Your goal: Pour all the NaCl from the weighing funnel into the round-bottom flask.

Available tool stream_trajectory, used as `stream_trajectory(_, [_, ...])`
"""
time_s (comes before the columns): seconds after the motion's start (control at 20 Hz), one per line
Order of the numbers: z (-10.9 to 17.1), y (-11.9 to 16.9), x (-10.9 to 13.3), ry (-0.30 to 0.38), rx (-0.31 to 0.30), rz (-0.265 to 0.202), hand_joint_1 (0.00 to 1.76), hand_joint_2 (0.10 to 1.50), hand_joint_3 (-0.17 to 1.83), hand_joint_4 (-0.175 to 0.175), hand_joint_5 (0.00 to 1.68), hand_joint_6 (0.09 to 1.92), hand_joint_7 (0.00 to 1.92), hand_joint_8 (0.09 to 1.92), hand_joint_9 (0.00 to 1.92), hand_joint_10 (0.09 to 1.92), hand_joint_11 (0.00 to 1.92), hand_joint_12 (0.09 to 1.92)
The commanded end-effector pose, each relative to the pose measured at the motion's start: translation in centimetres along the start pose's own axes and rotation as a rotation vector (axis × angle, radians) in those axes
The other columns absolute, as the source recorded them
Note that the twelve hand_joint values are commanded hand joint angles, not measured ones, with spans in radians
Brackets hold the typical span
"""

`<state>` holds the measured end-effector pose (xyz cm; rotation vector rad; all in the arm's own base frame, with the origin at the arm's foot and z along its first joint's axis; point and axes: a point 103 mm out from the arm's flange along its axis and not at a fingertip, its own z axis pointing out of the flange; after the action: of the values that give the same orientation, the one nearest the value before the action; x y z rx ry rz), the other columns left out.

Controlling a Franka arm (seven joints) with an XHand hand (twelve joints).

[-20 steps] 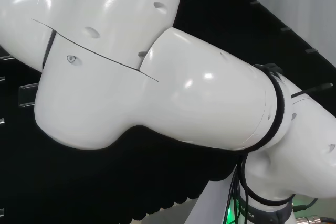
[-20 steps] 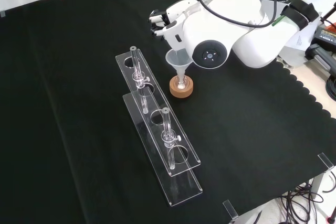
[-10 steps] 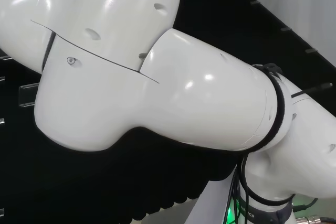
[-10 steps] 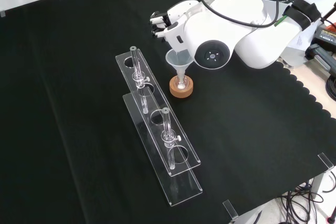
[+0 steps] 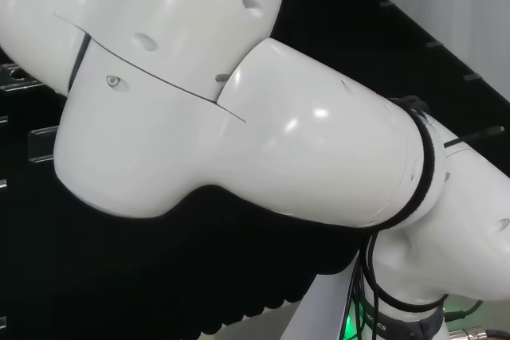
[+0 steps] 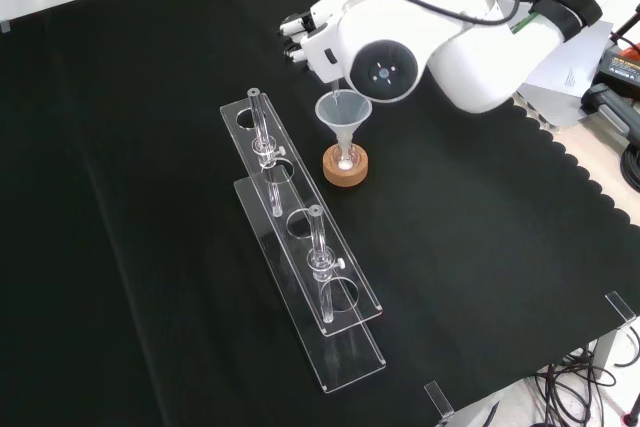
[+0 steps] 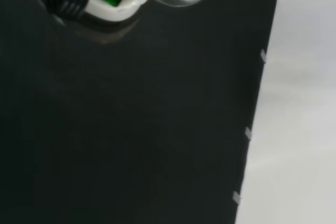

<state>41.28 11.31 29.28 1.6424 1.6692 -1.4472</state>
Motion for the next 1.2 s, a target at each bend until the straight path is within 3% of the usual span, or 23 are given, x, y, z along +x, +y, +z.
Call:
stream_trajectory(0.05, [0.2,0.0,-1.0,0.178,-0.02,-0.039,1.12,0.68,0.61,0.175,1.28,0.64,0.62,0.65,0.92,0.36,0.69,1.14])
stream_trajectory(0.5, [1.7,0.6,-2.2,0.348,0.004,-0.065,1.12,0.68,0.61,0.175,1.28,0.64,0.62,0.65,0.92,0.36,0.69,1.14])
stream_trajectory(0.65, [2.4,0.8,-2.9,0.418,0.007,-0.063,1.12,0.68,0.61,0.175,1.28,0.64,0.62,0.65,0.92,0.36,0.69,1.14])
stream_trajectory(0.9, [3.5,0.9,-4.2,0.477,-0.008,-0.054,1.12,0.68,0.61,0.175,1.28,0.64,0.62,0.65,0.92,0.36,0.69,1.14])
stream_trajectory(1.2, [4.7,1.1,-5.7,0.613,-0.02,-0.045,1.12,0.68,0.61,0.175,1.28,0.64,0.62,0.65,0.92,0.37,0.7,1.14])
